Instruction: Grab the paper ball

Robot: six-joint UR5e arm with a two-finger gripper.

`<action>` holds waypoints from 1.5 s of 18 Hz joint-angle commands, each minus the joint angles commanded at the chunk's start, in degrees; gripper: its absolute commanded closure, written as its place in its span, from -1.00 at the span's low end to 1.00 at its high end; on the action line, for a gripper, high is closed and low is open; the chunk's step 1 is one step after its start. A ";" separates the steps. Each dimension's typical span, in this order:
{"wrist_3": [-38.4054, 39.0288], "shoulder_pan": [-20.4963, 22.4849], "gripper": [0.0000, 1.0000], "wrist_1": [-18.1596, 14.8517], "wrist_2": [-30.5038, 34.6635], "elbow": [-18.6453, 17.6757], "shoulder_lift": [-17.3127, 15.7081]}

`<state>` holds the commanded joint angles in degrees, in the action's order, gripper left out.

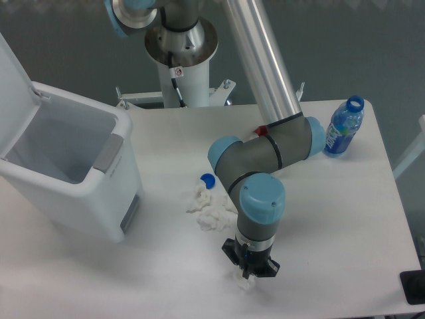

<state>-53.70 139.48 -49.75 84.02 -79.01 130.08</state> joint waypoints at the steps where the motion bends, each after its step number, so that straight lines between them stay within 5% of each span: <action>1: 0.00 0.00 0.97 0.00 0.00 0.09 -0.09; 7: -1.05 0.00 1.00 -0.35 0.00 -1.31 -3.60; 14: -6.76 0.09 1.00 -1.14 0.17 -8.08 -12.64; 18: -9.84 0.61 1.00 -6.49 0.09 -10.20 -17.13; 27: -10.98 2.20 1.00 -9.67 0.00 -10.20 -20.13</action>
<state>-64.69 141.68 -59.41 84.03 -89.21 109.95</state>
